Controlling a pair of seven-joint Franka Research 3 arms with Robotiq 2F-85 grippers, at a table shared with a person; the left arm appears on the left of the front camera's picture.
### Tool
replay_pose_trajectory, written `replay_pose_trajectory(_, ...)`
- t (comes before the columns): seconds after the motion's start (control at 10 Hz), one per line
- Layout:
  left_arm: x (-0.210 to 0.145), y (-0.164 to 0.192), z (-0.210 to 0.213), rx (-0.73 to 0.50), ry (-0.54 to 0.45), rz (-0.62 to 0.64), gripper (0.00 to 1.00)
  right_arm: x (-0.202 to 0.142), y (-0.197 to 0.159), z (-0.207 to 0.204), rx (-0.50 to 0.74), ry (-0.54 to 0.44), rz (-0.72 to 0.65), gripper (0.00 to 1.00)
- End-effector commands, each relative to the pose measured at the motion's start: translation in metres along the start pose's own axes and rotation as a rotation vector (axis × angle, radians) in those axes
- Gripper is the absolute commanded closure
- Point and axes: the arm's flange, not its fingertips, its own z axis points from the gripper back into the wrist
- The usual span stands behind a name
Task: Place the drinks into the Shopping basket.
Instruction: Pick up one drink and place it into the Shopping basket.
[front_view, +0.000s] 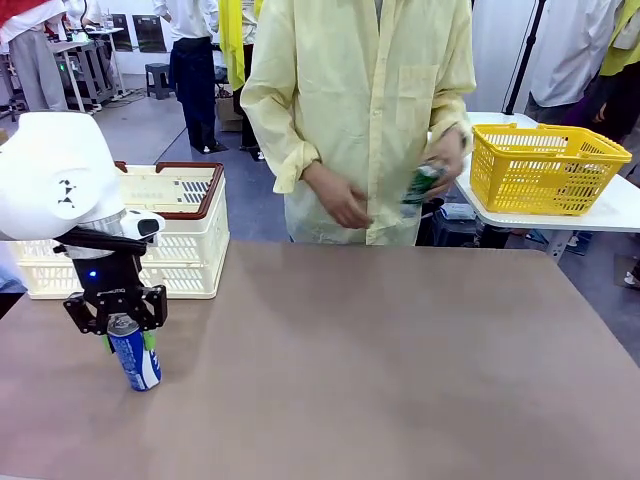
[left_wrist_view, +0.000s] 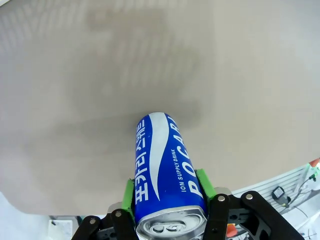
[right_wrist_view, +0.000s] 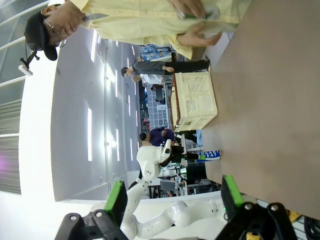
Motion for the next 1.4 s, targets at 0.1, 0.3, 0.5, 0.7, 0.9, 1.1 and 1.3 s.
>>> replay_pose_trajectory(0.1, -0.070, 0.031, 0.019, 0.017, -0.104, -0.013, 1.00, -0.002, 0.000, 0.003, -0.012, 0.016, 0.015, 0.00)
replay_pose_trajectory(0.3, -0.099, 0.048, 0.129, 0.092, -0.135, -0.078, 1.00, -0.002, 0.000, 0.003, -0.012, 0.016, 0.015, 0.00)
replay_pose_trajectory(0.5, -0.094, 0.078, 0.216, 0.134, -0.254, -0.107, 1.00, -0.002, 0.000, 0.003, -0.012, 0.016, 0.015, 0.00)
replay_pose_trajectory(0.7, -0.059, 0.122, 0.277, 0.012, -0.434, -0.075, 1.00, -0.002, 0.000, 0.003, -0.012, 0.016, 0.015, 0.00)
replay_pose_trajectory(0.9, -0.016, 0.160, 0.303, -0.038, -0.530, 0.052, 1.00, -0.002, 0.000, 0.003, -0.012, 0.016, 0.015, 0.00)
replay_pose_trajectory(1.1, 0.020, 0.180, 0.306, -0.057, -0.536, 0.059, 1.00, -0.002, 0.000, 0.003, -0.012, 0.016, 0.015, 0.00)
replay_pose_trajectory(1.3, 0.039, 0.180, 0.298, -0.074, -0.509, 0.137, 1.00, -0.002, 0.000, 0.003, -0.012, 0.016, 0.015, 0.00)
